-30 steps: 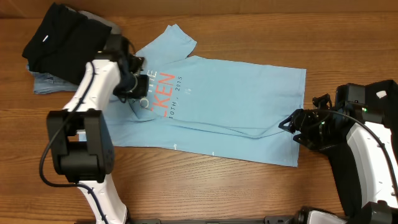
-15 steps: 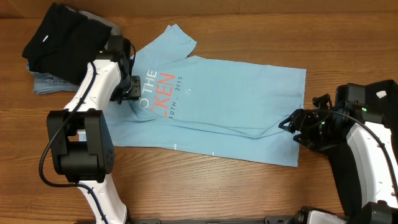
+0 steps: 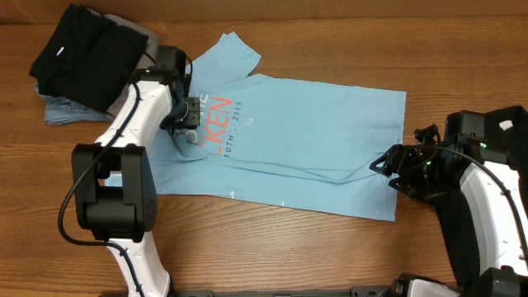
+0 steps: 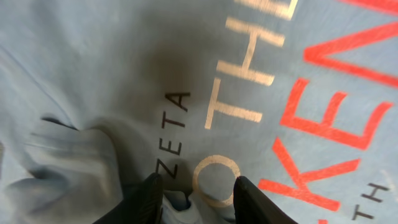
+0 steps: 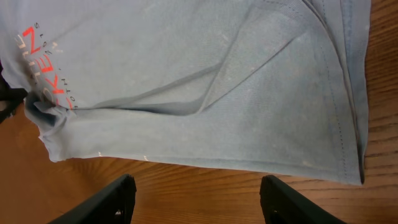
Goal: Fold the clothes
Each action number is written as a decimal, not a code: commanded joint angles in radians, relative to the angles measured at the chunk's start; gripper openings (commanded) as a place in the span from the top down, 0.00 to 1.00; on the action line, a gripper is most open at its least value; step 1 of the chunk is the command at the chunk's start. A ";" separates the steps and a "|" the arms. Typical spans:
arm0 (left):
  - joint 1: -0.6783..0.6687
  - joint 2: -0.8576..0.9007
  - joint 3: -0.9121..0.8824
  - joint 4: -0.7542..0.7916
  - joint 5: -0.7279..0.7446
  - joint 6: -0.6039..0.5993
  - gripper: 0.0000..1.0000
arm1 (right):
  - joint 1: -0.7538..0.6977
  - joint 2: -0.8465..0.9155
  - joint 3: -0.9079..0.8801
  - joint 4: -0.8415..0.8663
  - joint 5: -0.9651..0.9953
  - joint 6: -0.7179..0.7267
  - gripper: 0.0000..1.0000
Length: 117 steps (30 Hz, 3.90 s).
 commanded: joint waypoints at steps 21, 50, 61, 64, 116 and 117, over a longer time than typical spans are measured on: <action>-0.003 0.026 0.069 -0.111 0.129 0.013 0.96 | 0.004 -0.012 0.025 0.005 -0.008 -0.003 0.32; -0.125 0.016 0.108 -0.105 0.107 0.029 0.60 | 0.004 -0.012 0.025 0.016 -0.008 -0.003 0.32; -0.048 0.023 0.235 -0.223 -0.085 0.035 0.48 | 0.004 -0.012 0.025 0.003 -0.008 -0.003 0.32; 0.008 0.024 0.207 -0.196 -0.066 0.035 0.49 | 0.004 -0.012 0.025 0.001 -0.008 -0.003 0.32; 0.092 0.074 -0.023 0.092 -0.058 0.080 0.70 | 0.004 -0.012 0.025 -0.002 -0.008 -0.003 0.33; 0.092 0.074 -0.023 0.091 -0.058 0.080 0.70 | 0.004 -0.012 0.025 -0.002 -0.008 -0.003 0.33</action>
